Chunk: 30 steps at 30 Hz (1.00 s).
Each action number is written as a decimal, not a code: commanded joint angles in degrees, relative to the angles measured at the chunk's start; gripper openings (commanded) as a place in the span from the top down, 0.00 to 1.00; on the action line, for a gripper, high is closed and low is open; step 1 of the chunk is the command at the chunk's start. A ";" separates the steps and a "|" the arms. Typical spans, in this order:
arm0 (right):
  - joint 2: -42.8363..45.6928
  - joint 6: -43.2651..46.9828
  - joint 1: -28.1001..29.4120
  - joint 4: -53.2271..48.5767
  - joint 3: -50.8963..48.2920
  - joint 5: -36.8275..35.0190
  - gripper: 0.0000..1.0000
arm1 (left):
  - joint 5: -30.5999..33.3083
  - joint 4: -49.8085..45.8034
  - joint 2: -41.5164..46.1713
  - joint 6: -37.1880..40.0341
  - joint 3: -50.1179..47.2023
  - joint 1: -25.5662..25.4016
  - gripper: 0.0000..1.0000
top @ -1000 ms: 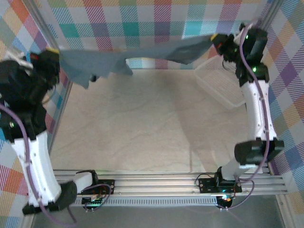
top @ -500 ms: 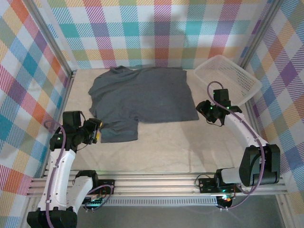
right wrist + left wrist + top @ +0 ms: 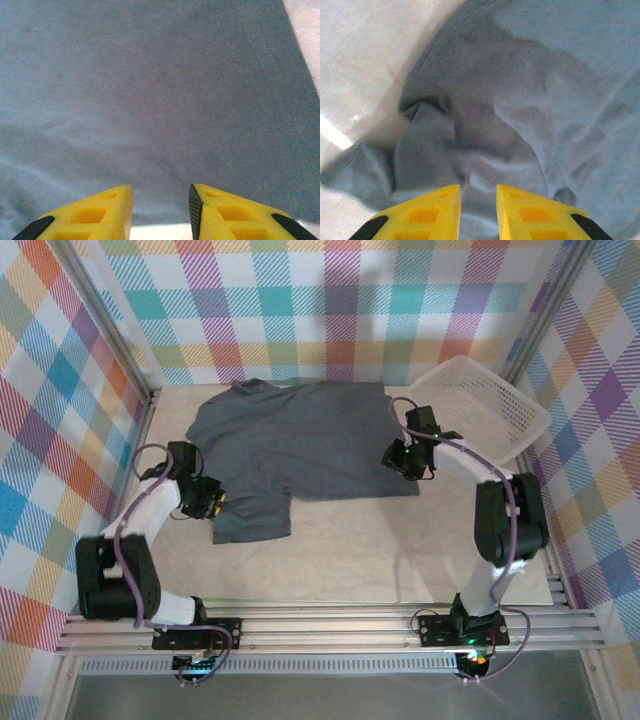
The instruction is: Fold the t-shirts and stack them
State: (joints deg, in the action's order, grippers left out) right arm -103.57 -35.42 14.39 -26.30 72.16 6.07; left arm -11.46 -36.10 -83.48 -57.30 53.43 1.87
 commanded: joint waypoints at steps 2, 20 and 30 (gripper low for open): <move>-8.94 0.87 -0.07 -8.36 7.20 1.63 0.66 | 3.49 1.61 -9.07 3.50 4.13 -1.93 0.75; -6.07 -2.21 4.57 -19.14 -1.75 -3.73 0.66 | 6.69 -1.00 8.12 -9.14 -24.00 -2.63 0.80; 1.77 -2.42 1.12 -15.06 -9.20 -3.37 0.58 | 12.21 -11.85 11.91 -5.77 -15.57 -8.66 0.59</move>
State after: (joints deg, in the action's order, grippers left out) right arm -103.44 -38.28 16.01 -41.58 64.12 3.66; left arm -3.60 -36.49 -73.41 -63.77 35.18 -4.40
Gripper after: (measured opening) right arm 0.404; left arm 0.382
